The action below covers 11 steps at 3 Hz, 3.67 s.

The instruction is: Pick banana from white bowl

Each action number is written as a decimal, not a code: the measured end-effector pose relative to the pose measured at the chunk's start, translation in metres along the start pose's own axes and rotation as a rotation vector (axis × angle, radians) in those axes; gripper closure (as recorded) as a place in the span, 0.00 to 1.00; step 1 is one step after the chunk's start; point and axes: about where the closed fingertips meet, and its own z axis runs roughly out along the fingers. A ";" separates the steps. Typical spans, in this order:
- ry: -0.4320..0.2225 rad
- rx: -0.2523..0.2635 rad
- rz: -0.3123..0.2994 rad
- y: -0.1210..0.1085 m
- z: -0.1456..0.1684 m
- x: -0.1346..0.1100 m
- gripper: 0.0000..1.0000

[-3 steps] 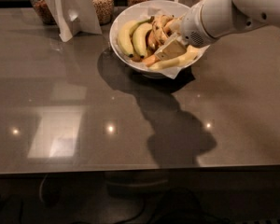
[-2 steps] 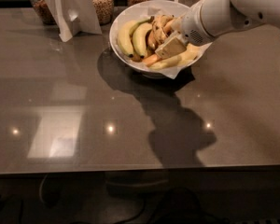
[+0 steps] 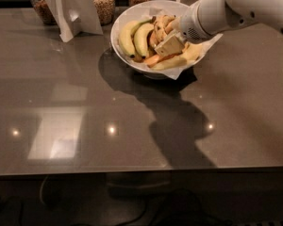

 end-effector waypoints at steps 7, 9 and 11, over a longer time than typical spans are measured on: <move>0.017 -0.029 -0.001 -0.016 0.019 0.004 1.00; 0.023 -0.039 -0.066 -0.009 0.008 -0.006 1.00; 0.004 -0.019 -0.132 -0.007 -0.017 -0.023 1.00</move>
Offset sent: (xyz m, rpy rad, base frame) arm 0.0267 0.0089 -0.0129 0.0034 0.0324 0.0096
